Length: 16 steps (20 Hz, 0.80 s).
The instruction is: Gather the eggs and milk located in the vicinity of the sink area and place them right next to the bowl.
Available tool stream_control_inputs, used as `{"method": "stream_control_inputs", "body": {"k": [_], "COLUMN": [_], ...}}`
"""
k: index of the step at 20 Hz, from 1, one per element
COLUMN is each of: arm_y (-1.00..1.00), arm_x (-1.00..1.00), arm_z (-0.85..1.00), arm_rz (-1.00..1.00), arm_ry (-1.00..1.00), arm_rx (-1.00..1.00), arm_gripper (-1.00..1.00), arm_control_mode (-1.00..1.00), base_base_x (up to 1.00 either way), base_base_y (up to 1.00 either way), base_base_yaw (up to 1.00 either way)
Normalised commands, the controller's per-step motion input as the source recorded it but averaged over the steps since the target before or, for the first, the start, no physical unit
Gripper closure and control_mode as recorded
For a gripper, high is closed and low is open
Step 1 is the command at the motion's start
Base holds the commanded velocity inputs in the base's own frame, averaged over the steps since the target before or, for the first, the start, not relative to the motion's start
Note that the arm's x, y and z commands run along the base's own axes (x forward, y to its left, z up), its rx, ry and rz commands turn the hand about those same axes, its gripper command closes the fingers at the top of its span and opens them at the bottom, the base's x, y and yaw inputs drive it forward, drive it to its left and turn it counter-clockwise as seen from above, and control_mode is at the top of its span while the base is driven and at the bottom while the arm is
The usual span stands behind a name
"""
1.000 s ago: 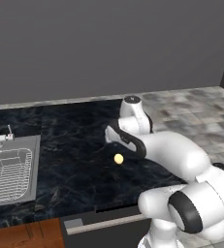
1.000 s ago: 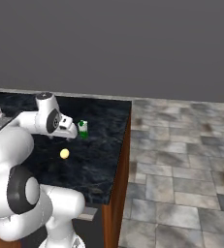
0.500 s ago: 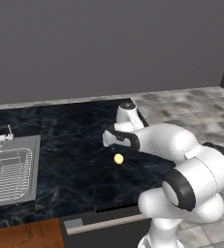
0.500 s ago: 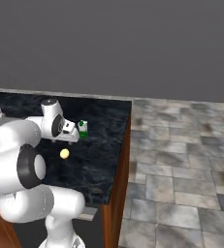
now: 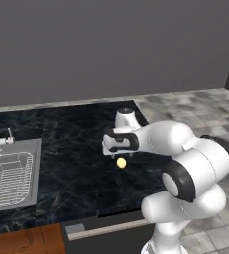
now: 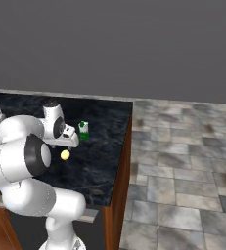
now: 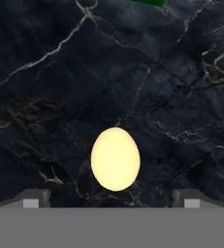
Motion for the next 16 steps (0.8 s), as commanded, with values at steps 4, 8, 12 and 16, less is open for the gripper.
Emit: {"method": "stream_control_inputs", "body": {"k": [4, 8, 12, 16], "arm_y": [0.0, 0.0, 0.0, 0.0], "arm_x": [0.0, 0.0, 0.03, 0.05], "arm_z": [-0.42, -0.38, -0.41, -0.12], "arm_rz": [0.0, 0.0, 0.0, 0.0], "arm_ry": [0.07, 0.06, 0.08, 0.01], "arm_rx": [0.0, 0.0, 0.0, 0.0], "arm_gripper": [-1.0, -1.0, -1.0, -1.0], "arm_control_mode": [-1.0, -1.0, -1.0, -1.0], "base_base_x": [0.0, 0.0, 0.0, 0.0], "base_base_y": [0.0, 0.0, 0.0, 0.0], "base_base_yaw": [0.0, 0.0, 0.0, 0.0]}}
